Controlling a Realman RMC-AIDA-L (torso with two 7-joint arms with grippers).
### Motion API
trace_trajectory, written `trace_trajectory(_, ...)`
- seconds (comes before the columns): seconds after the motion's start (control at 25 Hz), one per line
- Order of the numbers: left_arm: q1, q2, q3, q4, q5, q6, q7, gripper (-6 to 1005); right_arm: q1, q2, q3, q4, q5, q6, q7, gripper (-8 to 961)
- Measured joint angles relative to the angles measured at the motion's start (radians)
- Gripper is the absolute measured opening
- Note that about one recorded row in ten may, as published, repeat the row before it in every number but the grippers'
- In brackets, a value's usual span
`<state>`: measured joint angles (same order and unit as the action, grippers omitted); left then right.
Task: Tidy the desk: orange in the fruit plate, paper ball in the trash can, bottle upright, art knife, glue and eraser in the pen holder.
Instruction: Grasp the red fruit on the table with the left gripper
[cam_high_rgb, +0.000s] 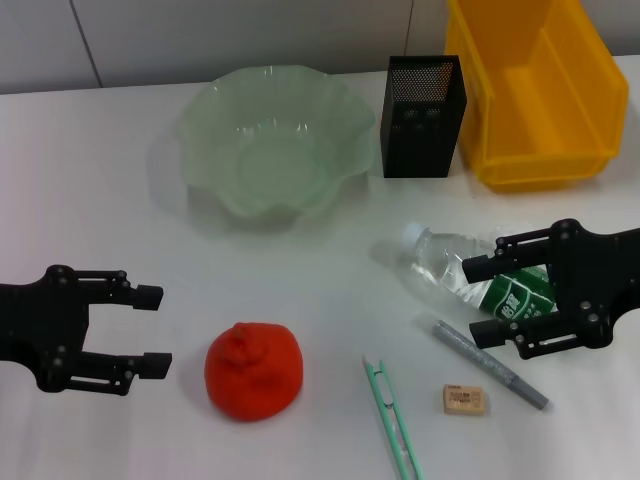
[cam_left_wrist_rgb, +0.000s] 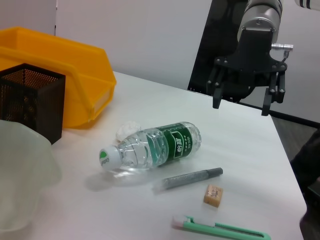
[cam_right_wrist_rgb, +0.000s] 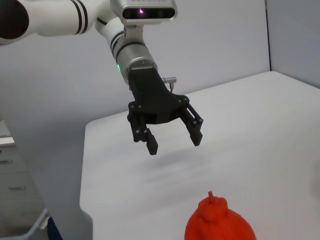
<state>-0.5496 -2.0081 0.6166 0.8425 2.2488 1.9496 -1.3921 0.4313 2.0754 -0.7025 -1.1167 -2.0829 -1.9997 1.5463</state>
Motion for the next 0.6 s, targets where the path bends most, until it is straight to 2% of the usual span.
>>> trace_trajectory(0.6,0.013,-0.007,-0.001,0.000,0.000,-0.006,0.001,779,0.004,0.000,0.000,0.000,0.000,-0.004,0.011,688)
